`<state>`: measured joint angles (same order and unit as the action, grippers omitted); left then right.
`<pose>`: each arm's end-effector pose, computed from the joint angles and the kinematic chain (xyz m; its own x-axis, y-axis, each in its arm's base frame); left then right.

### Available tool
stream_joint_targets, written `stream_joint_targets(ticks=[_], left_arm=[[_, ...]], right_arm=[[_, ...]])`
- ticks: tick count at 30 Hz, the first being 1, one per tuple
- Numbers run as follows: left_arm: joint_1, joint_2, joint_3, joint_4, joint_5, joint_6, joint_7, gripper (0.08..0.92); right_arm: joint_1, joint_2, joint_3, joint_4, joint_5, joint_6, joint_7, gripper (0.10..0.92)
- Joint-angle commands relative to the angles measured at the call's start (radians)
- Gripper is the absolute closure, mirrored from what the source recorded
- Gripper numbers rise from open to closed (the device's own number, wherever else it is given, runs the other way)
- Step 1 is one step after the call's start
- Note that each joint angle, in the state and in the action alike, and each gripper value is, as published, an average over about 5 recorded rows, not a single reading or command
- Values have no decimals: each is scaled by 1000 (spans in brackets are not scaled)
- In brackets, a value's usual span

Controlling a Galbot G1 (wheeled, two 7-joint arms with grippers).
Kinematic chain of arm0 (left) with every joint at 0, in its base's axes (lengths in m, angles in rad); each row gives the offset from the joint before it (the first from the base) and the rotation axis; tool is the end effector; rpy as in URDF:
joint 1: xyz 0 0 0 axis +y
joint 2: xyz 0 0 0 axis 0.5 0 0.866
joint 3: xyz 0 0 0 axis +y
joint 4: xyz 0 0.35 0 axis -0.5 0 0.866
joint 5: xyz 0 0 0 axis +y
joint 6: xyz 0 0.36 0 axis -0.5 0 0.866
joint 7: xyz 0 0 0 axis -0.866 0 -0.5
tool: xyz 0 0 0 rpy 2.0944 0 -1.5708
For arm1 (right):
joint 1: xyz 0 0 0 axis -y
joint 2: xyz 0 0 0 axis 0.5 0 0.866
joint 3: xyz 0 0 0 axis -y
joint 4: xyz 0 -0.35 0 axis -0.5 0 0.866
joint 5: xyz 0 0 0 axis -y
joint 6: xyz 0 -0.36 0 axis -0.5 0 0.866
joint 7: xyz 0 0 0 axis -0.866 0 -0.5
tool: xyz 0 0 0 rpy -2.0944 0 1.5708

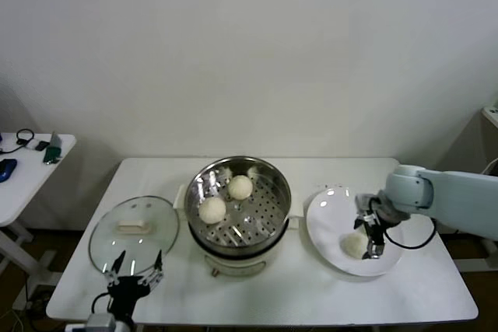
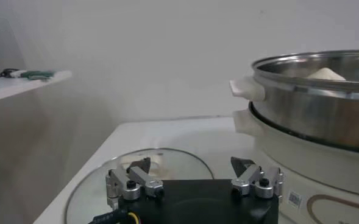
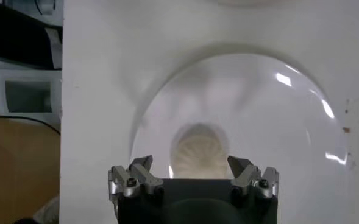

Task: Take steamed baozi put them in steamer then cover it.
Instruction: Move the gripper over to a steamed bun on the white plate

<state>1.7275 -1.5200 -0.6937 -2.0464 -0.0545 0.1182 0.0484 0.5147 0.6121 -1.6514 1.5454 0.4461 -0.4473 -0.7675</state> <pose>0.1306 0.0635 -0.3400 -0.9475 -0.0863 0.3078 -0.0654 0.9948 0.0775 0.4469 -0.1238 -0.2084 -0.0734 -0.0605 0.9955 -0.9970 0.0301 -0.0716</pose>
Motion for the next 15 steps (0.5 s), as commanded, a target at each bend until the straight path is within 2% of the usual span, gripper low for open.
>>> stream_joint_targets(ticks=[1,15], left_arm=[[-6,0,1,12,1,1,1,177],[-23,6,7,30,2,4,2,177]], right_arm=[[-155,14,107,-75,-38,-9,29,203],[-207,19,162,-141,-59,-2,39,203]])
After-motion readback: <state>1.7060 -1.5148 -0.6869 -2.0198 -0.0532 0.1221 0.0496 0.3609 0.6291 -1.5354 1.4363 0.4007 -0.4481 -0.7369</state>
